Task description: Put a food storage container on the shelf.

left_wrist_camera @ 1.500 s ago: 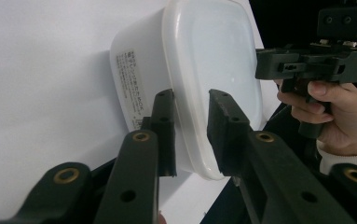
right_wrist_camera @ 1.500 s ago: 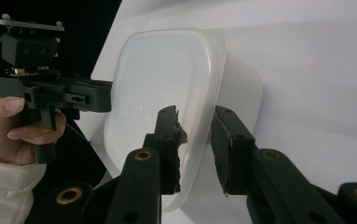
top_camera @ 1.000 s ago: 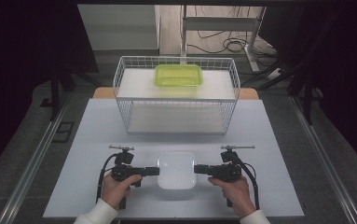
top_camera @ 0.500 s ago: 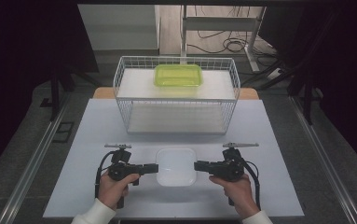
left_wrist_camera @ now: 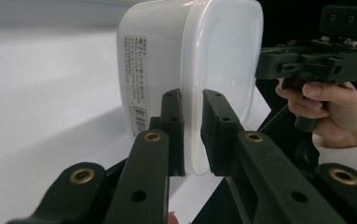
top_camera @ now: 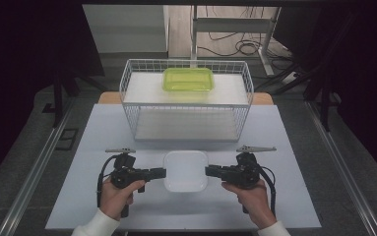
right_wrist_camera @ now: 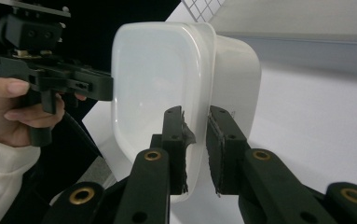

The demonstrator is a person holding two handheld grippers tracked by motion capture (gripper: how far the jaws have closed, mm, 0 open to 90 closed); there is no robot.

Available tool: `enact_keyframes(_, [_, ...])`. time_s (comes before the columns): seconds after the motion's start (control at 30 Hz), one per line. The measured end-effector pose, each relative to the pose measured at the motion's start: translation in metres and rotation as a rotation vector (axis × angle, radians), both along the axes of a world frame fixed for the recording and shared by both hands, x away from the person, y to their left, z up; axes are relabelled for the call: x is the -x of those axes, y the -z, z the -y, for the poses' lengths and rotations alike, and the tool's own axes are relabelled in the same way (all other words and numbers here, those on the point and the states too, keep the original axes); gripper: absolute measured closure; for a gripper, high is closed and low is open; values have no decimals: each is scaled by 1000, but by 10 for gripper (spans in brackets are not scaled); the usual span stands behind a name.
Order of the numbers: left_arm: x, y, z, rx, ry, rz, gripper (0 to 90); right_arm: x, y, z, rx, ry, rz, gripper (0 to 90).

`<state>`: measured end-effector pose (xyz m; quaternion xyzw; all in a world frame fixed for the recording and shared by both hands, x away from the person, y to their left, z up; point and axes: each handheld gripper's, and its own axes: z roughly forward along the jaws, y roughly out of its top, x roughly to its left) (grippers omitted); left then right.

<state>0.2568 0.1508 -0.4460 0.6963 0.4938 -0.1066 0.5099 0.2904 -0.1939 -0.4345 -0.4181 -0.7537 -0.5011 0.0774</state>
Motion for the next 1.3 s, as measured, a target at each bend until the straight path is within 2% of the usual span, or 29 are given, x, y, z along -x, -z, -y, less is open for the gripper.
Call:
enact_keyframes(0.37, [-14, -16, 3, 12, -2, 41, 805, -15, -15, 4, -12, -4, 43, 770])
enact_keyframes(0.6, [-21, -35, 1, 14, 0, 87, 804, -19, -36, 4, -19, -12, 105, 770])
enact_keyframes(0.8, [-26, -53, -1, 12, -8, 123, 803, -24, -53, 2, -27, -17, 140, 770])
enact_keyframes(1.3, [-40, -80, -9, 32, -16, 163, 803, -38, -81, -4, -55, -23, 188, 771])
